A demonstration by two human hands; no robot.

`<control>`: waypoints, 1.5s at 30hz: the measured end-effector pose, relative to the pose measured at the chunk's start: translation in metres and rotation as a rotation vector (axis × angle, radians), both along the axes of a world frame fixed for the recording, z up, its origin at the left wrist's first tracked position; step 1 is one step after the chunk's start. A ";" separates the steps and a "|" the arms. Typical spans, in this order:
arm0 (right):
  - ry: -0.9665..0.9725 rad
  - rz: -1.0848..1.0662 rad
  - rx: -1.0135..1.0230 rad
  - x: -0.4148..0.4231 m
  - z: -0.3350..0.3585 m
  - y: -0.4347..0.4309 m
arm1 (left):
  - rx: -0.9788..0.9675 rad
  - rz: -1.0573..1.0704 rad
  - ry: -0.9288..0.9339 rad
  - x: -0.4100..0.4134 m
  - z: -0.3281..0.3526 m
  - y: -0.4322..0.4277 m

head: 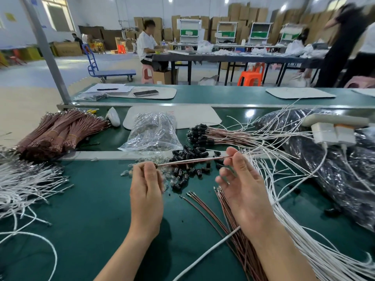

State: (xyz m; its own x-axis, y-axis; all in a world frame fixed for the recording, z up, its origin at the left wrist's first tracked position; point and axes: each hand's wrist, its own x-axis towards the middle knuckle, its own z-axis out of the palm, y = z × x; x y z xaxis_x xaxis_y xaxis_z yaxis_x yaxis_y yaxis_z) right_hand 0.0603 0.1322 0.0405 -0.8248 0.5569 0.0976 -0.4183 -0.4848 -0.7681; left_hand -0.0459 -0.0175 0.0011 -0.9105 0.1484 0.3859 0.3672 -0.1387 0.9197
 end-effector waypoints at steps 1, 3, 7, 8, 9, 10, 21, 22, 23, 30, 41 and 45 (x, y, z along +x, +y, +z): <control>0.019 -0.016 0.030 0.001 0.008 0.002 | -0.001 -0.020 0.010 -0.001 0.002 0.000; 0.068 -0.055 0.109 0.003 0.028 0.012 | 0.011 -0.061 0.019 -0.005 0.009 0.001; 0.127 -0.163 0.293 0.000 0.079 0.057 | -0.076 -0.130 0.115 -0.029 0.045 0.018; 0.118 -0.190 0.335 -0.003 0.090 0.069 | -0.117 -0.134 0.150 -0.038 0.057 0.028; 0.102 -0.218 0.358 -0.009 0.100 0.081 | -0.154 -0.127 0.186 -0.048 0.068 0.041; 0.079 -0.249 0.357 -0.016 0.106 0.093 | -0.190 -0.118 0.218 -0.060 0.079 0.055; -0.461 -0.144 0.154 -0.101 0.040 0.216 | -0.740 -0.096 0.310 -0.173 0.063 0.202; -0.480 -0.132 0.137 -0.104 0.031 0.217 | -0.777 -0.097 0.300 -0.178 0.058 0.208; -0.492 -0.125 0.125 -0.106 0.023 0.218 | -0.821 -0.109 0.283 -0.183 0.054 0.213; -0.535 -0.188 0.273 -0.095 0.002 0.212 | -0.915 -0.111 0.243 -0.188 0.056 0.206; -0.505 -0.206 0.530 -0.045 0.018 0.122 | -1.077 -0.717 0.568 -0.044 0.035 0.046; -0.585 -0.173 0.746 -0.028 0.005 0.076 | -1.179 -0.831 0.646 -0.020 0.017 0.018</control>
